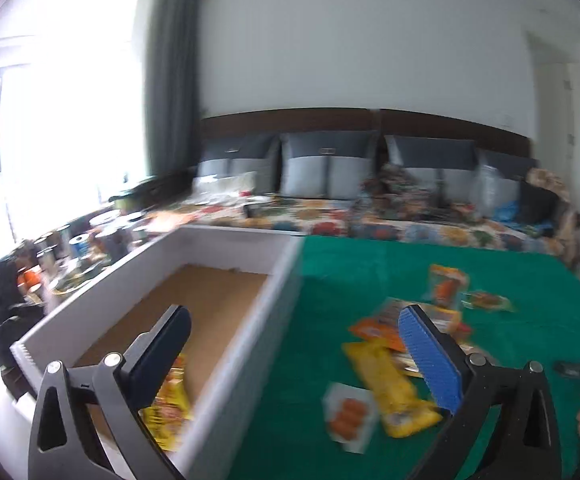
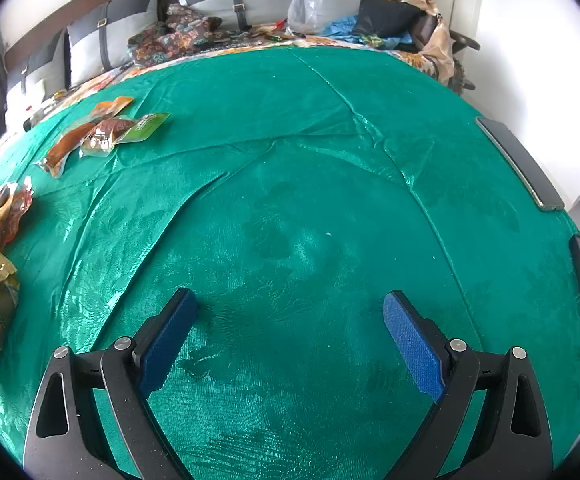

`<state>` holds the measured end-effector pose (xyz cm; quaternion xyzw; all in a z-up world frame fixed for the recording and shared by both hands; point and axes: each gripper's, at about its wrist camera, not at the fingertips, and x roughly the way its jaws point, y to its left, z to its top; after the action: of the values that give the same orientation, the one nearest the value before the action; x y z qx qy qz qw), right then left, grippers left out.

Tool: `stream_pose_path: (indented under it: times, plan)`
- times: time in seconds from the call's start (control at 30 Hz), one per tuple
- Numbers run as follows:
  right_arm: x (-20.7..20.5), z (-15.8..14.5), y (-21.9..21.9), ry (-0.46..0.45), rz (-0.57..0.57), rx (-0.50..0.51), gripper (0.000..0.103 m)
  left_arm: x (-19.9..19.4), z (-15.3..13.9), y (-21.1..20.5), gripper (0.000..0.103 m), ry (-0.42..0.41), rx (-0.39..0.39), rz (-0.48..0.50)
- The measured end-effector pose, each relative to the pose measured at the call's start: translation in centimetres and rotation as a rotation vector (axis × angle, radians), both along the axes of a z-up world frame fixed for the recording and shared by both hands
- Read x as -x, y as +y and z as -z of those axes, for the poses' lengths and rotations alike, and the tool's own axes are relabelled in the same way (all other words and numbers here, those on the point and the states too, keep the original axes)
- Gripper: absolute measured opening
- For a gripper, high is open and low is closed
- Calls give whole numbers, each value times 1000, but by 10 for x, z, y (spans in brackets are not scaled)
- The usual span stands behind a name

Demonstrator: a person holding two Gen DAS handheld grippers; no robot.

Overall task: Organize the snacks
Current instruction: 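Return both tools to the table above the remaining snacks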

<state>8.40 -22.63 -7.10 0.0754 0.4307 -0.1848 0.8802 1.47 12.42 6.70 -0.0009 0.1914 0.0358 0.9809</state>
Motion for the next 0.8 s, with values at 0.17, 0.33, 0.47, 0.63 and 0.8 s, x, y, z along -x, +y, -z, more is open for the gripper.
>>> stream_pose_path:
  times: [0.17,0.33,0.47,0.63,0.8]
  plan:
    - [0,0,0,0,0,0,97,-14,64,-67,103,215,-4,208]
    - [0,0,0,0,0,0,97,-31,130,-75,103,394,-6,213]
    - [0,0,0,0,0,0,97,-49,161,-66,103,501,18,185]
    - [0,0,0,0,0,0,97,-56,171,-62,103,501,1,173]
    - [1,0,0,0,-1,-1,97,-53,172,-64,103,481,10,181]
